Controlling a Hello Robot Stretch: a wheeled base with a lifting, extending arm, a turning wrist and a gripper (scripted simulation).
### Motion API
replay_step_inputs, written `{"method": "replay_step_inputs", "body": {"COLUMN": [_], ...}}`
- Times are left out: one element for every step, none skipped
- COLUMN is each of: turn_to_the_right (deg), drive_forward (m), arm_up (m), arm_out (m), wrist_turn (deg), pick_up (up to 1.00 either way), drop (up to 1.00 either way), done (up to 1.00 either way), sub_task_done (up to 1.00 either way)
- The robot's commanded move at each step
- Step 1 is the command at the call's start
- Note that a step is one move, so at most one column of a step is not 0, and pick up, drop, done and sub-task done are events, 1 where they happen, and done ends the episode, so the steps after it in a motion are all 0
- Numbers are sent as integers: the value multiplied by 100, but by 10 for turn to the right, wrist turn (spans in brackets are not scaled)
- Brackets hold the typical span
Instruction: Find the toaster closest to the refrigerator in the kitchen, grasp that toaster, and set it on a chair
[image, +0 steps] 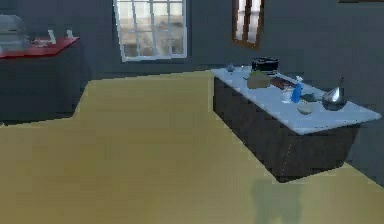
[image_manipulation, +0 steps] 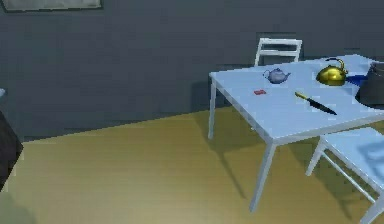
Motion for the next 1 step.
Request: {"method": "replay_step_inputs", "body": {"turn_to_the_right": [0], "drive_forward": [100], "arm_up": [0], "arm_out": [0], "wrist_turn": [0], "pick_up": [0], "drop": [0], "done": [0], "sub_task_done": [0]}}
